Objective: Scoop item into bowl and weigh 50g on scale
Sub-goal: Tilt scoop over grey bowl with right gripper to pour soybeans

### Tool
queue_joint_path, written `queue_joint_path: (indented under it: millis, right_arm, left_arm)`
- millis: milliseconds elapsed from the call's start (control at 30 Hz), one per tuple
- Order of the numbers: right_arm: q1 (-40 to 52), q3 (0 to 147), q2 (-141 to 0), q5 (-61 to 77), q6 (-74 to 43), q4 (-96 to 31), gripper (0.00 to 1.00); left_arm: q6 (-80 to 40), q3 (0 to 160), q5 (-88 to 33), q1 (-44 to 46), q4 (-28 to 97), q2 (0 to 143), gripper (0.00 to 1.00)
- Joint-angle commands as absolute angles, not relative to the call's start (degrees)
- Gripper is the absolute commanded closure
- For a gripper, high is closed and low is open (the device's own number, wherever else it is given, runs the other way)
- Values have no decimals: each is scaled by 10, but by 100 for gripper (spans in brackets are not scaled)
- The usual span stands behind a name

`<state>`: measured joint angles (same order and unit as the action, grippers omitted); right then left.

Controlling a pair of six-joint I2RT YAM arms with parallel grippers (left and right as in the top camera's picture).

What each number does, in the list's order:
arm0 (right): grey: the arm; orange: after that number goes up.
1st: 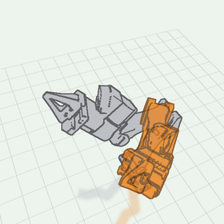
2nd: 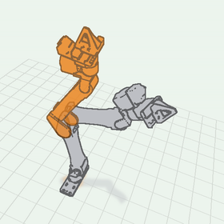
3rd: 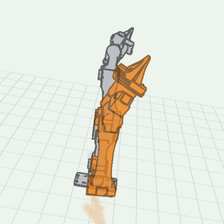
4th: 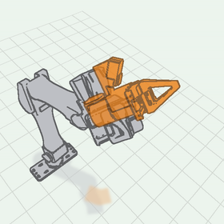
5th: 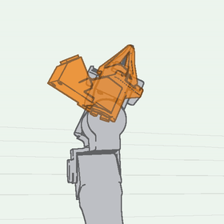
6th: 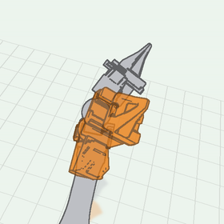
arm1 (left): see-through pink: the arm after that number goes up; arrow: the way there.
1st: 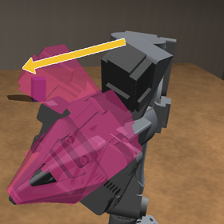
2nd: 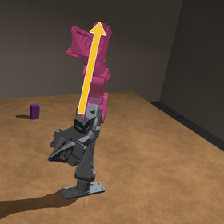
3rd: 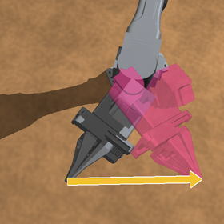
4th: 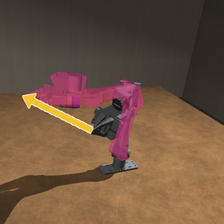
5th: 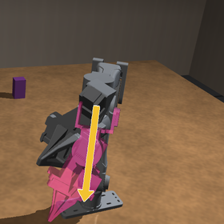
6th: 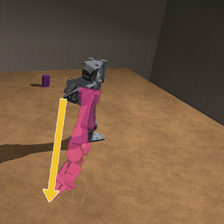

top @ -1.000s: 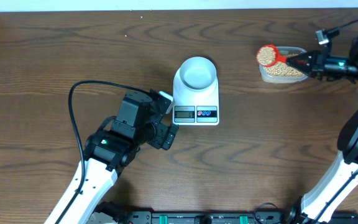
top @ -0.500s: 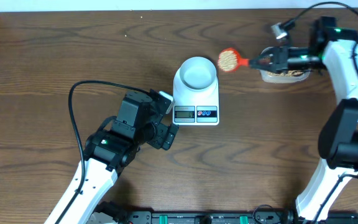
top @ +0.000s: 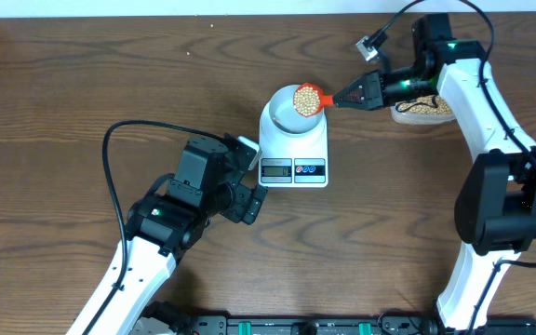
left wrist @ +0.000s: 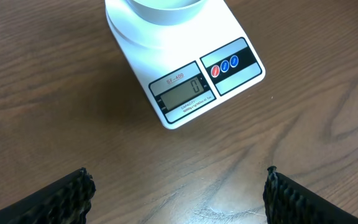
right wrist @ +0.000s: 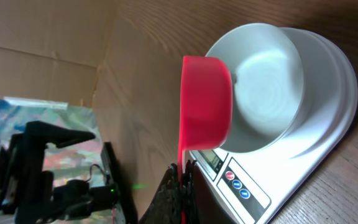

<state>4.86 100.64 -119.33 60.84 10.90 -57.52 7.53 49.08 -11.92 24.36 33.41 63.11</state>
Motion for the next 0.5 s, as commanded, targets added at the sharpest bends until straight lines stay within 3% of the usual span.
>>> queue_joint_path:
  millis: [0,467]
  right_arm:
    - [59,1005,-1180,574,87,-570,99]
    - [100,1005,-1180,478,86,-543,99]
  left_arm:
    - [81,502,-124,240,335,632,11]
    - [81,502,-124,239,335,632,11]
